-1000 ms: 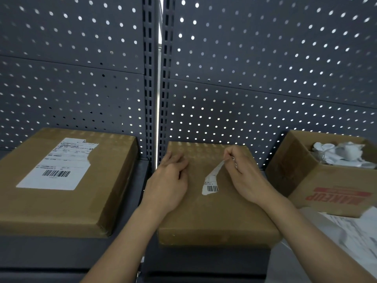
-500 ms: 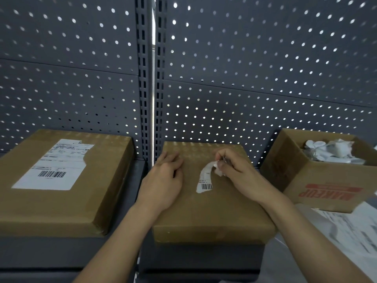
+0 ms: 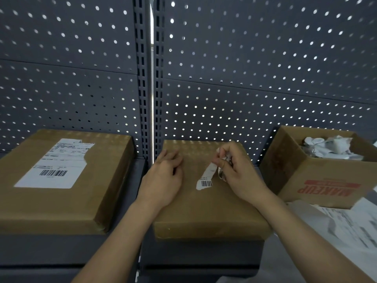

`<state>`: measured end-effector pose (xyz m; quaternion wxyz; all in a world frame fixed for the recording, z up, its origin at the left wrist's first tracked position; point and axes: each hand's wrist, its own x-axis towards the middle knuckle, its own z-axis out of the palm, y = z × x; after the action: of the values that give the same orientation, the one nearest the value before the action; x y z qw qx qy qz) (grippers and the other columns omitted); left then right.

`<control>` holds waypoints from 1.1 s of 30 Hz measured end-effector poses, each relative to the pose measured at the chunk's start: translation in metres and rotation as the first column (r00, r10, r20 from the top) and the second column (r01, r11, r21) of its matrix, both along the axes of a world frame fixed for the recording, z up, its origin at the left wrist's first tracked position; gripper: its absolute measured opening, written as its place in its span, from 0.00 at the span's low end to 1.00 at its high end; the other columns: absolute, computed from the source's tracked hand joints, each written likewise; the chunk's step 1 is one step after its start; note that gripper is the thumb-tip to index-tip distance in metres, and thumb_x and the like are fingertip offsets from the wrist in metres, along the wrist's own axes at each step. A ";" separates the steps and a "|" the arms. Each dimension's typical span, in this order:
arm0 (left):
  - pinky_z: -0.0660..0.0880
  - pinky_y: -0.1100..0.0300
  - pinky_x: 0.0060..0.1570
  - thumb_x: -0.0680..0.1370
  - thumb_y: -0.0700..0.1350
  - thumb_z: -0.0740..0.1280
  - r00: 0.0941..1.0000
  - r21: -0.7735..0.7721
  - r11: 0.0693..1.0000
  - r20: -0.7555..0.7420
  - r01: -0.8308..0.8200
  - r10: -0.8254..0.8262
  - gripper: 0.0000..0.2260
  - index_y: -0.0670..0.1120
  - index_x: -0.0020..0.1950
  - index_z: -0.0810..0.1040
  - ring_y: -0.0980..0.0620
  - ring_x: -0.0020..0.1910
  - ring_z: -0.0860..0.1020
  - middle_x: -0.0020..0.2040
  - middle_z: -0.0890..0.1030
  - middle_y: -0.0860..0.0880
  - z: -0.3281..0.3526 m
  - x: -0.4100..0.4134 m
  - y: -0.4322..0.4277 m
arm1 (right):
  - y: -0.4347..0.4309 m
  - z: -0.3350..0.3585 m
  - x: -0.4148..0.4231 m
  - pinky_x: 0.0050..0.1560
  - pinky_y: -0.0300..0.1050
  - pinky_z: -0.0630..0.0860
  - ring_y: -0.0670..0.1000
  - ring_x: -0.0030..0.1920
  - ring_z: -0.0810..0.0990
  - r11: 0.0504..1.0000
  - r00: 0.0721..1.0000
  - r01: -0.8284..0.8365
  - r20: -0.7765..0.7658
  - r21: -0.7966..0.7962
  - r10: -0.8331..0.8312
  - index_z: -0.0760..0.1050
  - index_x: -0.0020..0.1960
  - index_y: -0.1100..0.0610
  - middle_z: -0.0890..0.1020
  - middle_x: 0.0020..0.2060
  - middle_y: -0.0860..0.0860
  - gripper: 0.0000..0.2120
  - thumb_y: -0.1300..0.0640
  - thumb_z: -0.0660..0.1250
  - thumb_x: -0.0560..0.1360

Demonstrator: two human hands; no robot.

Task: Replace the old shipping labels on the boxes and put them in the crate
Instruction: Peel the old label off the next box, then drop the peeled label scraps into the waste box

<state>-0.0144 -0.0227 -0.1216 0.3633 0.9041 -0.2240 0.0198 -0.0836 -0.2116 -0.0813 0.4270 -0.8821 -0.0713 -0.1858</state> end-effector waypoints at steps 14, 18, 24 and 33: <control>0.57 0.54 0.72 0.82 0.46 0.56 1.000 -0.021 1.000 0.016 -0.001 0.001 0.19 0.53 0.73 0.69 0.58 0.77 0.52 0.76 0.63 0.58 0.000 0.001 0.000 | 0.003 -0.002 0.001 0.55 0.30 0.70 0.34 0.54 0.76 0.998 0.994 -0.033 0.108 0.054 0.027 0.74 0.59 0.42 0.78 0.51 0.29 0.17 0.62 0.57 0.82; 0.57 0.55 0.72 0.82 0.45 0.57 1.000 -0.018 1.000 0.018 -0.001 0.002 0.19 0.53 0.73 0.69 0.58 0.77 0.52 0.76 0.63 0.58 -0.001 0.001 0.000 | -0.010 -0.006 0.006 0.50 0.59 0.77 0.44 0.42 0.76 0.972 0.995 0.041 0.074 0.231 -0.060 0.74 0.62 0.42 0.77 0.43 0.40 0.12 0.52 0.60 0.81; 0.59 0.52 0.72 0.82 0.46 0.56 0.999 0.019 1.000 0.028 0.019 -0.019 0.20 0.53 0.74 0.67 0.57 0.77 0.51 0.76 0.62 0.58 0.000 0.000 0.001 | -0.016 -0.009 0.004 0.42 0.48 0.78 0.47 0.34 0.77 0.995 0.999 0.045 -0.015 0.087 -0.043 0.60 0.71 0.35 0.77 0.41 0.51 0.34 0.62 0.68 0.76; 0.77 0.49 0.51 0.80 0.44 0.61 0.964 0.126 0.991 0.254 0.048 -0.079 0.14 0.50 0.65 0.75 0.49 0.57 0.77 0.59 0.79 0.53 0.016 -0.011 0.005 | -0.014 0.001 -0.007 0.60 0.43 0.75 0.47 0.61 0.78 0.985 0.987 0.161 0.000 -0.062 -0.161 0.57 0.71 0.43 0.74 0.67 0.45 0.19 0.50 0.57 0.83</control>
<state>-0.0256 -0.0175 -0.1056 0.2773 0.9060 -0.2993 0.1126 -0.0906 -0.2261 -0.0802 0.3835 -0.8981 -0.0044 -0.2152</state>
